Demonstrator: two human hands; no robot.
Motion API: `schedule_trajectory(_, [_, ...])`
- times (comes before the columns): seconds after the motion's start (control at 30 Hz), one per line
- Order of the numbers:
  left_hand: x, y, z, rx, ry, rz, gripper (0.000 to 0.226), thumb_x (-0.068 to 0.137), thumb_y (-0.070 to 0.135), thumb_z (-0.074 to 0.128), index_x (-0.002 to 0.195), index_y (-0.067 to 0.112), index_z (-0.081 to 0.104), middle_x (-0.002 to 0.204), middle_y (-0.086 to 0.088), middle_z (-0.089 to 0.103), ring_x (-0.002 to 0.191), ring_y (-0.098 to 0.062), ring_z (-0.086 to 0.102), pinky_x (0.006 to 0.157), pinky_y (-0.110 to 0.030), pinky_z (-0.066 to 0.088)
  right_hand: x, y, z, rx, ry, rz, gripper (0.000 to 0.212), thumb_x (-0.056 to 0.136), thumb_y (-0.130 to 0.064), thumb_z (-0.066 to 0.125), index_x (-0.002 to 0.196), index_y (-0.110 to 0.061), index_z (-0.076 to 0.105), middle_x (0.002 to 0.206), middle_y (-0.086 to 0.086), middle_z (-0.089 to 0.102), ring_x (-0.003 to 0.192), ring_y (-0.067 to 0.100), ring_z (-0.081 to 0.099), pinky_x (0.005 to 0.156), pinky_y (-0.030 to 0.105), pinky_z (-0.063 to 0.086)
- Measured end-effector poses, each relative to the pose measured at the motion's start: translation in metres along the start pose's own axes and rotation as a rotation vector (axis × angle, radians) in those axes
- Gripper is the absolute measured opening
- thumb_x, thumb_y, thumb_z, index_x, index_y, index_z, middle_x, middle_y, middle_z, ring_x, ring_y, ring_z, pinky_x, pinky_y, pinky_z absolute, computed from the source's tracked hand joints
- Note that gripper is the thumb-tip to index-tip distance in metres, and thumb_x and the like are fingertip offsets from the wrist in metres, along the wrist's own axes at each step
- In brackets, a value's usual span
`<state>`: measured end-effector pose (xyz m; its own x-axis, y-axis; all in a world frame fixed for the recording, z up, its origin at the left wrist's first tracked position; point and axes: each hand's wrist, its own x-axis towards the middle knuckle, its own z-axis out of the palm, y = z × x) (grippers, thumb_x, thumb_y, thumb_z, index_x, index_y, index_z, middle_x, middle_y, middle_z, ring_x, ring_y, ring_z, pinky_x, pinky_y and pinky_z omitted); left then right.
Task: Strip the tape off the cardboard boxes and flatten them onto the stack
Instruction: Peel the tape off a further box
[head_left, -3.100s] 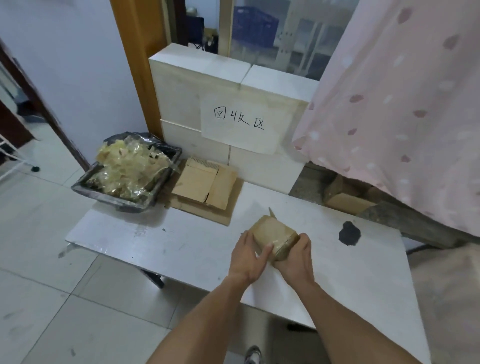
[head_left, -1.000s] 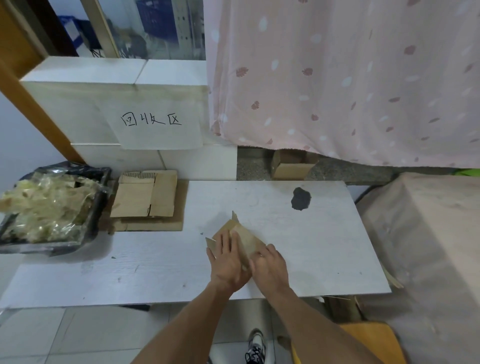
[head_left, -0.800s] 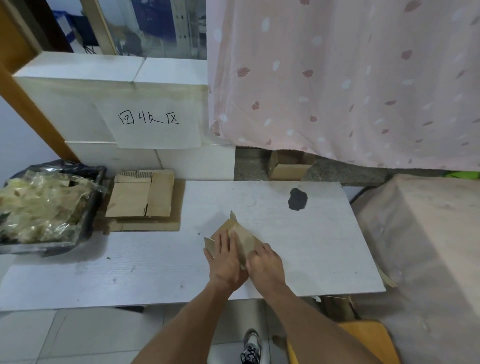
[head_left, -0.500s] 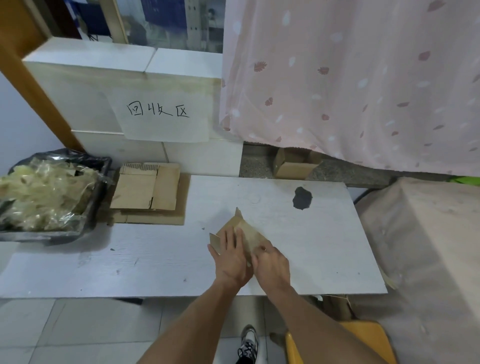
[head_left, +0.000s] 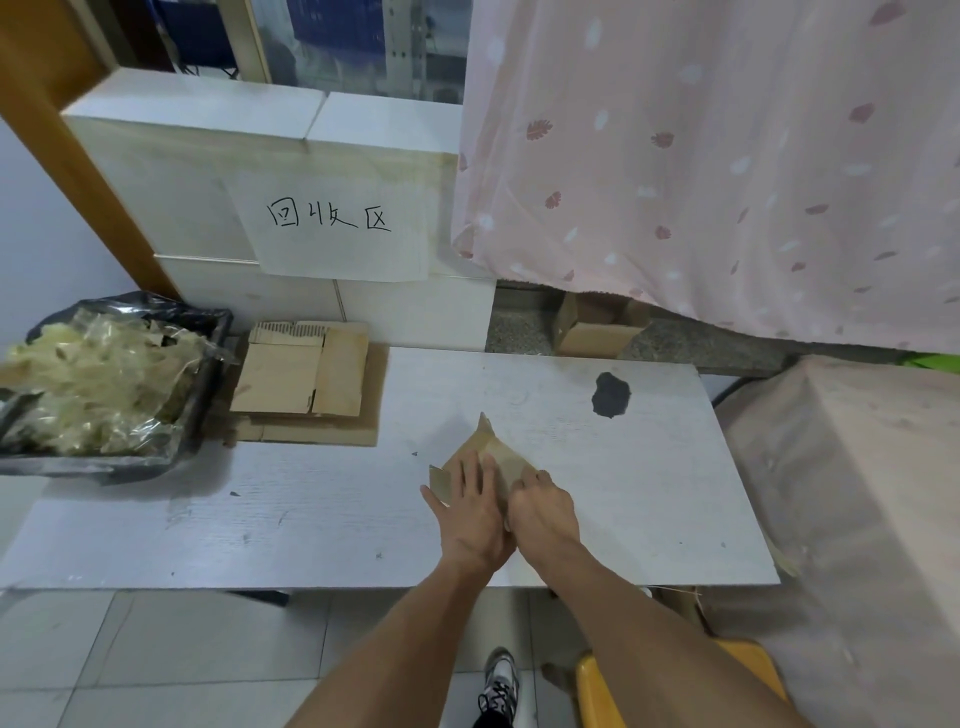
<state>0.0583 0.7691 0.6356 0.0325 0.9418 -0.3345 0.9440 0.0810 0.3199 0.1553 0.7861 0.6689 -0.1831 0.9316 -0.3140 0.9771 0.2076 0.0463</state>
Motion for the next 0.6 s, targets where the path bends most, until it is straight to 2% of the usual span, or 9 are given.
schedule_trajectory(0.2, [-0.003, 0.0, 0.002, 0.019, 0.001, -0.018, 0.105, 0.087, 0.064, 0.048, 0.156, 0.014, -0.013, 0.164, -0.004, -0.015, 0.15, -0.025, -0.019, 0.107, -0.076, -0.003, 0.004, 0.006, -0.002, -0.023, -0.003, 0.035, 0.03, 0.087, -0.008, 0.058, 0.117, -0.005, 0.059, 0.117, 0.009, 0.056, 0.116, 0.026, 0.044, 0.065, 0.031, 0.038])
schedule_trajectory(0.3, [-0.003, -0.003, 0.004, 0.02, 0.017, -0.025, 0.106, 0.085, 0.065, 0.051, 0.155, 0.016, -0.011, 0.164, -0.005, -0.015, 0.151, -0.024, -0.017, 0.108, -0.075, -0.002, 0.005, 0.021, -0.002, 0.004, 0.05, 0.139, 0.023, 0.092, -0.011, 0.052, 0.112, -0.008, 0.062, 0.113, 0.005, 0.059, 0.113, 0.023, 0.048, 0.066, 0.03, 0.038])
schedule_trajectory(0.4, [-0.002, -0.001, 0.004, 0.002, 0.014, -0.023, 0.105, 0.083, 0.061, 0.055, 0.155, 0.017, -0.007, 0.164, -0.005, -0.012, 0.15, -0.025, -0.014, 0.108, -0.075, 0.0, -0.004, 0.033, -0.001, 0.189, 0.069, 0.344, 0.026, 0.097, -0.029, 0.047, 0.105, -0.008, 0.062, 0.109, 0.005, 0.06, 0.104, 0.022, 0.054, 0.069, 0.03, 0.039])
schedule_trajectory(0.5, [-0.003, 0.002, 0.004, -0.015, 0.027, -0.041, 0.103, 0.082, 0.058, 0.057, 0.154, 0.017, -0.004, 0.164, -0.004, -0.01, 0.15, -0.025, -0.014, 0.109, -0.075, 0.002, -0.016, 0.035, 0.005, 0.404, 0.182, 0.465, 0.026, 0.097, -0.026, 0.041, 0.098, -0.006, 0.059, 0.103, 0.007, 0.06, 0.091, 0.025, 0.059, 0.074, 0.034, 0.049])
schedule_trajectory(0.6, [-0.002, 0.005, 0.004, -0.004, 0.024, -0.06, 0.1, 0.082, 0.062, 0.055, 0.154, 0.016, 0.001, 0.163, -0.004, -0.008, 0.15, -0.026, -0.01, 0.109, -0.074, 0.003, -0.02, 0.023, 0.003, 0.611, 0.198, 0.462, 0.044, 0.096, -0.05, 0.044, 0.11, -0.011, 0.057, 0.109, 0.002, 0.059, 0.099, 0.026, 0.06, 0.082, 0.035, 0.047])
